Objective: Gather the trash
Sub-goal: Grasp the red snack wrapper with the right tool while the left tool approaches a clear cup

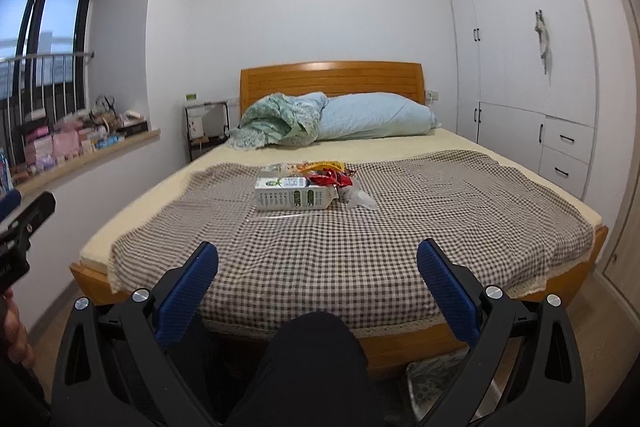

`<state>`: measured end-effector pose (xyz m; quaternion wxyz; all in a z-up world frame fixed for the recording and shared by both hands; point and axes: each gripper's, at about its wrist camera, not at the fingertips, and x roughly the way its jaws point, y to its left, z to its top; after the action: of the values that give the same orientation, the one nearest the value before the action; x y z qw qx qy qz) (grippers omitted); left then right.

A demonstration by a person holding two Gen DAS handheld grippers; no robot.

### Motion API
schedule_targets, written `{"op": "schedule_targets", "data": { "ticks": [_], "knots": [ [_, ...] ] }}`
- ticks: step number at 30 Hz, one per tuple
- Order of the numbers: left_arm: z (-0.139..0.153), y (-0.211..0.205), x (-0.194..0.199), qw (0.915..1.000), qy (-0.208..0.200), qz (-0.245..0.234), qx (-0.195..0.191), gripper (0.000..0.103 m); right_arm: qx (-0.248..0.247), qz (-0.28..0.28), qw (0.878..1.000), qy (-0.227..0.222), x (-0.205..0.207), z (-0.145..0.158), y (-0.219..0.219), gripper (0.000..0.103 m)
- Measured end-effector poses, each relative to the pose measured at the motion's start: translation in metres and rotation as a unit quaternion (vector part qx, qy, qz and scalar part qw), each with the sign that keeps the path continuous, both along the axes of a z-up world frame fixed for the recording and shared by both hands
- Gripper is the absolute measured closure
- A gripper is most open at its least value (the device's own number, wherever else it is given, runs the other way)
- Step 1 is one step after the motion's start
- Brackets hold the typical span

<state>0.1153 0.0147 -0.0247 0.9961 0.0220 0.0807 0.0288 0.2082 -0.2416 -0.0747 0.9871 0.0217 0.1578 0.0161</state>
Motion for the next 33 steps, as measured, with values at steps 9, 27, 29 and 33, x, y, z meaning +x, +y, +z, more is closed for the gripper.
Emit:
{"op": "schedule_targets", "data": {
  "ticks": [9,27,29,33],
  "knots": [
    [-0.014,0.008,0.103,0.9997,0.023,0.012,-0.004,0.007,0.008,-0.019,0.999,0.03,0.085,-0.008,-0.012,0.008],
    [-0.018,0.009,0.306,0.9944,0.106,-0.009,0.0,0.007,0.065,-0.001,0.993,0.095,0.249,0.002,-0.042,0.008],
    [-0.022,0.009,0.325,0.9936,0.113,-0.01,-0.004,0.007,0.064,0.01,0.992,0.105,0.27,0.0,-0.044,0.008],
    [-0.033,0.008,0.365,0.9921,0.125,-0.008,-0.008,0.007,0.05,0.029,0.991,0.12,0.315,-0.014,-0.046,0.008]
  ]
}}
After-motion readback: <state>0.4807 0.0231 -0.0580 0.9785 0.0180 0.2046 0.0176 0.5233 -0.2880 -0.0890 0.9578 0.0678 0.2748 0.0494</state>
